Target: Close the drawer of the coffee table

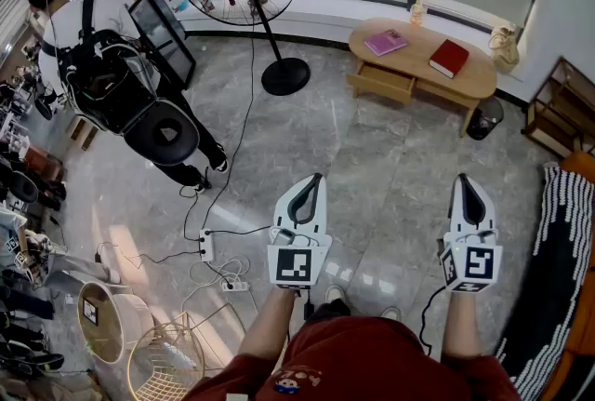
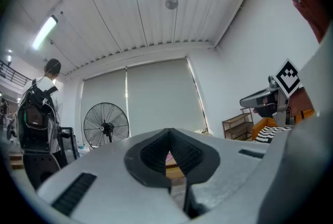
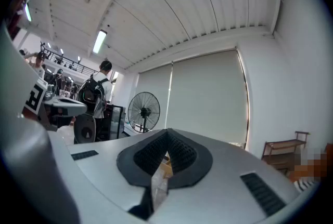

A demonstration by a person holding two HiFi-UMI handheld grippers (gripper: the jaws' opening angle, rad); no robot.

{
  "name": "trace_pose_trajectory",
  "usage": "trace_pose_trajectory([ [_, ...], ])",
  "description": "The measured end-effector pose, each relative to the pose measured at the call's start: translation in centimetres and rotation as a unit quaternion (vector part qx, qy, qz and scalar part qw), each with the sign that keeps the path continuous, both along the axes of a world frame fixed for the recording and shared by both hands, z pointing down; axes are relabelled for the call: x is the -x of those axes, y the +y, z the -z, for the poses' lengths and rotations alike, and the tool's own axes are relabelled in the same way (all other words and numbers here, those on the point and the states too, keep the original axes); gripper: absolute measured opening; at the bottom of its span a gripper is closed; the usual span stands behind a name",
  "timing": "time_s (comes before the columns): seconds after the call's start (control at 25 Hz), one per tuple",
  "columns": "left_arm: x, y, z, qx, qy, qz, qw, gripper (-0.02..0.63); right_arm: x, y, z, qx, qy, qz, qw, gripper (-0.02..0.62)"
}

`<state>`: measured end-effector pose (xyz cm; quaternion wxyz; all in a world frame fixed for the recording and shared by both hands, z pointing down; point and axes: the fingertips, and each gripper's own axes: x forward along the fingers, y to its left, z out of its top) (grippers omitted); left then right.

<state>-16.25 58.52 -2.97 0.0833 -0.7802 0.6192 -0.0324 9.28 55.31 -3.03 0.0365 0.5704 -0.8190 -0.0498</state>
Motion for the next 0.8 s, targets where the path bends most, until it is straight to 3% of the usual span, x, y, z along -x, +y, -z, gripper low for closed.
trace_pose_trajectory([
  [0.16, -6.4, 1.6, 0.9, -0.006, 0.017, 0.017, 0.9997, 0.006, -7.4, 1.4, 0.0, 0.0, 0.006, -0.005, 1.0, -0.003],
  [0.32, -11.2, 2.9, 1.6, -0.014, 0.008, 0.021, 0.9996, 0.007, -12.5, 3.0, -0.1, 0.001, -0.003, -0.006, 1.0, -0.003],
  [0.52, -13.7, 4.9, 1.6, -0.008, 0.01, 0.03, 0.9995, 0.007, -15.0, 5.3, 1.5, -0.028, -0.018, -0.007, 0.999, -0.003],
  [0.8, -16.5, 6.0, 1.3, 0.002, 0.009, 0.026, 0.9996, 0.007, -17.2, 6.9, 1.6, -0.029, -0.025, -0.009, 0.999, -0.003],
])
